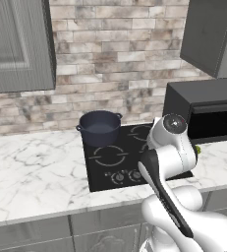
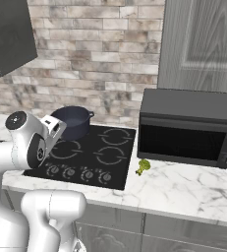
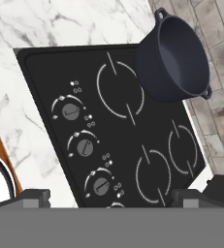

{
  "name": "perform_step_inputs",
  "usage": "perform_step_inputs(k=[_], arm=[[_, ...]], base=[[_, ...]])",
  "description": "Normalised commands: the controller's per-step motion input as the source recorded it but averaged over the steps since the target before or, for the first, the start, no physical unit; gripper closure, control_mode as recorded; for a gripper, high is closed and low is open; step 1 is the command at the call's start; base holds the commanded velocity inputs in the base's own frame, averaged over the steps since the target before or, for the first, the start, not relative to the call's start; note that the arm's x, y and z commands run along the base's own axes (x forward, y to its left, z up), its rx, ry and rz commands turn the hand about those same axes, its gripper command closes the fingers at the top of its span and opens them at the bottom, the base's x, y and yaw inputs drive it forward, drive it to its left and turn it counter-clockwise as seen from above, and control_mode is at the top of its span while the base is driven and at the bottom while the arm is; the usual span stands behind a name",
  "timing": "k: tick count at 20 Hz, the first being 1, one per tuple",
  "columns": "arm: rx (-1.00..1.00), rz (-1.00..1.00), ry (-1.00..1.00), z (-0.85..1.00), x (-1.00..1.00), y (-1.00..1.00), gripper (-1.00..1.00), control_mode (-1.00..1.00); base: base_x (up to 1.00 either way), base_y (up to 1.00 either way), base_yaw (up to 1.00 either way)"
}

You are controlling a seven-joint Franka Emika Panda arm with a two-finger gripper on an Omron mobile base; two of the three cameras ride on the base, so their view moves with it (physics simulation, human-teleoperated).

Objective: Turn on the burner for the pot on the stove. Wait thirty seconds for the pot to heat up. Then add the broccoli to the pot.

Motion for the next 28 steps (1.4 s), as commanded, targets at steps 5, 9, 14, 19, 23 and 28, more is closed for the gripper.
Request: perform_step_inputs(k=[5, 9, 14, 19, 23, 28], arm=[[0.00, 0.00, 0.00, 0.00, 0.00, 0.00, -1.00, -1.00], [0.00, 0.00, 0.00, 0.00, 0.00, 0.00, -1.00, -1.00], [0.00, 0.00, 0.00, 0.00, 0.00, 0.00, -1.00, -1.00], [0.00, 0.00, 0.00, 0.00, 0.00, 0.00, -1.00, -1.00], [0.00, 0.00, 0.00, 0.00, 0.00, 0.00, -1.00, -1.00], [0.00, 0.00, 0.00, 0.00, 0.00, 0.00, -1.00, -1.00]], base=[[0.00, 0.00, 0.00], [0.00, 0.00, 0.00], [0.00, 0.00, 0.00], [0.00, 0.00, 0.00], [0.00, 0.00, 0.00], [0.00, 0.00, 0.00]])
